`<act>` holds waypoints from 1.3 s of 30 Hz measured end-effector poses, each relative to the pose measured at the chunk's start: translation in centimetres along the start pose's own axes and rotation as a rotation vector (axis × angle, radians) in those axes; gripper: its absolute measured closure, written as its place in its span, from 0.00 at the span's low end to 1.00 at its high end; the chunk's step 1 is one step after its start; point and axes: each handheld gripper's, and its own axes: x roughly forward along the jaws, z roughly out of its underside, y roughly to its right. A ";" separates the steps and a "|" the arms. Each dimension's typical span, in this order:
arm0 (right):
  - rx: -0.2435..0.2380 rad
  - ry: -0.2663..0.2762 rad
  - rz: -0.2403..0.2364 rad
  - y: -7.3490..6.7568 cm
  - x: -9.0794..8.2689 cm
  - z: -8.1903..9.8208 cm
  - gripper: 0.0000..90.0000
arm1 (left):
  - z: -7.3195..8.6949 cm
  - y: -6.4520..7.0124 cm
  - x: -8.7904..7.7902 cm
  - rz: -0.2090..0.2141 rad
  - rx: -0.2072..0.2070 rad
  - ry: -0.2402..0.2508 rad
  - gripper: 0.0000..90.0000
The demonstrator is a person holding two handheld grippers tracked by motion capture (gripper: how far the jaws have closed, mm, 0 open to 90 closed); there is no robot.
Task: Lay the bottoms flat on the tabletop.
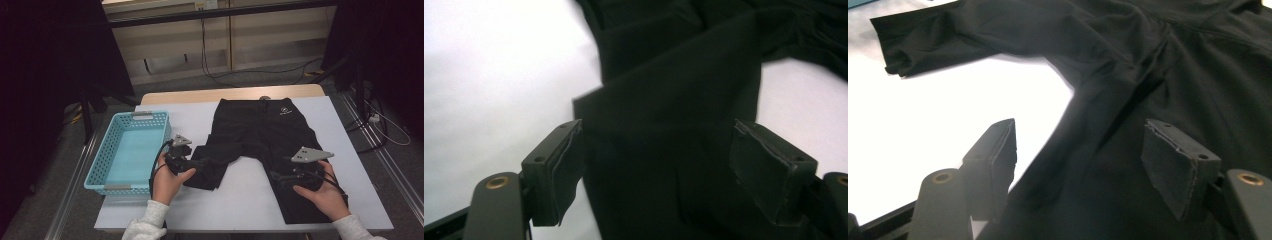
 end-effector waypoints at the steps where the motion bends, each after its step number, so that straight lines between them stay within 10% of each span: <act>1: 0.000 0.000 0.000 0.0 0.0 0.0 0.34 | 0.0 0.0 0.0 0.000 0.000 0.000 0.27; 12: -0.014 -0.004 -0.015 -0.1 0.7 -0.4 0.34 | 0.7 4.0 0.8 0.124 0.123 -0.095 0.52; 19: -0.022 -0.021 -0.023 -0.2 0.7 -0.1 0.33 | 1.3 5.0 2.3 0.117 0.189 -0.136 0.53; 23: -0.016 -0.020 -0.022 -0.1 0.6 -0.1 0.33 | 1.3 5.4 2.2 0.106 0.194 -0.141 0.71; 25: -0.010 -0.018 -0.020 0.0 0.6 -0.1 0.33 | 1.2 5.3 2.0 0.124 0.156 -0.154 0.96; 31: -0.011 -0.024 -0.025 -0.1 0.7 0.0 0.33 | 0.6 5.9 1.7 0.219 0.100 -0.119 0.98; 34: -0.013 -0.022 -0.029 -0.1 0.7 0.0 0.33 | -0.8 7.2 0.5 0.311 0.102 -0.007 0.98; 39: -0.014 -0.022 -0.030 -0.2 0.7 0.0 0.32 | -0.9 6.9 0.8 0.283 0.086 0.037 0.70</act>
